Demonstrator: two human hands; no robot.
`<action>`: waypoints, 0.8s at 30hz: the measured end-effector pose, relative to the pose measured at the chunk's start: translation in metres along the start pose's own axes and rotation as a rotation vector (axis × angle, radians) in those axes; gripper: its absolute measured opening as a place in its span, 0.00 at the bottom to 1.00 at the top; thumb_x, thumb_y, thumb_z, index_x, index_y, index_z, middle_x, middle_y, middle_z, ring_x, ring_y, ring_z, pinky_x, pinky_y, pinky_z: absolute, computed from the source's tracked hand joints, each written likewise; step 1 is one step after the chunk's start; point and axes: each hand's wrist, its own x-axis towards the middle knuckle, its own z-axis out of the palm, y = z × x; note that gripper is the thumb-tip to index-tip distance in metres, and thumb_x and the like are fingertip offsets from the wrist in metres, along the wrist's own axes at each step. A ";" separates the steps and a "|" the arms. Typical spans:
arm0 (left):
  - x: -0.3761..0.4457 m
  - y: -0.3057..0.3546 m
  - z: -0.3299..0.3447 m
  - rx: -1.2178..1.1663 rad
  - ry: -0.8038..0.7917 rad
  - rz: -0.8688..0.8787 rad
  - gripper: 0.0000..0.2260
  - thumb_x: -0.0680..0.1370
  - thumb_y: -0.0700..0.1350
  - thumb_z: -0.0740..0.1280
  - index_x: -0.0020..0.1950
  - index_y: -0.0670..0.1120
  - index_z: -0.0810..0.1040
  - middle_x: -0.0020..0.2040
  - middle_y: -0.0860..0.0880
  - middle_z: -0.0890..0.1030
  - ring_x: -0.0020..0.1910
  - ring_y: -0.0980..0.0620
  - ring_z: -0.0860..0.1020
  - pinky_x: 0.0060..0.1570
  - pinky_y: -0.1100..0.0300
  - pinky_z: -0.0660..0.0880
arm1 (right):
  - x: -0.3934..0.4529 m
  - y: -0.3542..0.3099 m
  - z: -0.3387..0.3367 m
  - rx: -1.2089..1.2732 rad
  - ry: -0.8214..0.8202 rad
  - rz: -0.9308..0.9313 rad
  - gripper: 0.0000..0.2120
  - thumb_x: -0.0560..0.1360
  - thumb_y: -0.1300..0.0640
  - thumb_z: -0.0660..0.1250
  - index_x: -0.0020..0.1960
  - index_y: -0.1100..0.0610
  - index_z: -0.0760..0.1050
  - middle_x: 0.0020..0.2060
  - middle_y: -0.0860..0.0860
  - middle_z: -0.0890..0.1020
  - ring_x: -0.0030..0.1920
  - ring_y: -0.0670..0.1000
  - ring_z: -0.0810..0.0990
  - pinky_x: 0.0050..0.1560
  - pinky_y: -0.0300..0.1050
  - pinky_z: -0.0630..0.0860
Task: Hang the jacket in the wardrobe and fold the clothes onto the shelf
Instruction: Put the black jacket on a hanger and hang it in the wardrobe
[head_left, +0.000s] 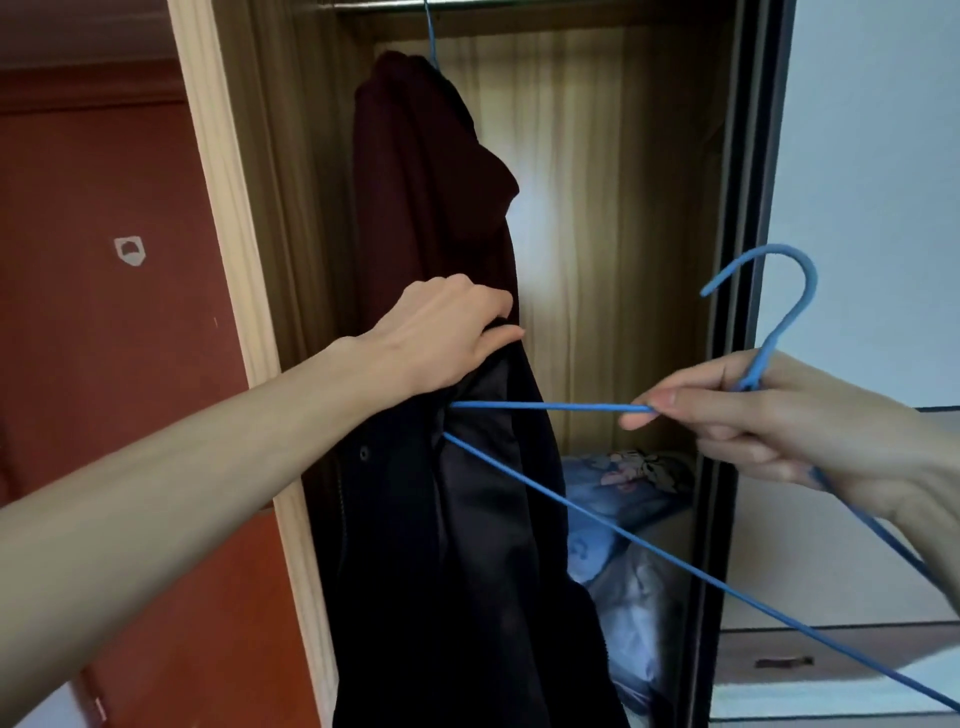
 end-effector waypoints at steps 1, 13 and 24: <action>0.000 0.001 -0.001 0.027 -0.008 0.010 0.16 0.85 0.59 0.60 0.48 0.48 0.76 0.34 0.55 0.72 0.36 0.47 0.76 0.39 0.51 0.73 | -0.003 0.000 -0.003 0.002 -0.016 0.004 0.13 0.73 0.51 0.70 0.50 0.57 0.88 0.30 0.56 0.53 0.24 0.48 0.53 0.21 0.31 0.54; 0.004 0.048 0.008 -0.031 0.066 -0.077 0.15 0.85 0.58 0.62 0.52 0.47 0.78 0.37 0.53 0.72 0.46 0.39 0.79 0.41 0.52 0.68 | 0.030 0.036 0.068 0.096 0.257 -0.221 0.12 0.83 0.57 0.67 0.45 0.54 0.88 0.22 0.52 0.64 0.22 0.46 0.59 0.25 0.40 0.57; -0.015 0.055 -0.021 -0.309 -0.128 -0.029 0.20 0.84 0.61 0.57 0.44 0.52 0.81 0.44 0.54 0.78 0.46 0.54 0.77 0.51 0.49 0.75 | 0.045 0.043 0.073 0.523 0.345 -0.275 0.13 0.84 0.60 0.65 0.47 0.66 0.83 0.22 0.51 0.62 0.23 0.48 0.55 0.24 0.39 0.51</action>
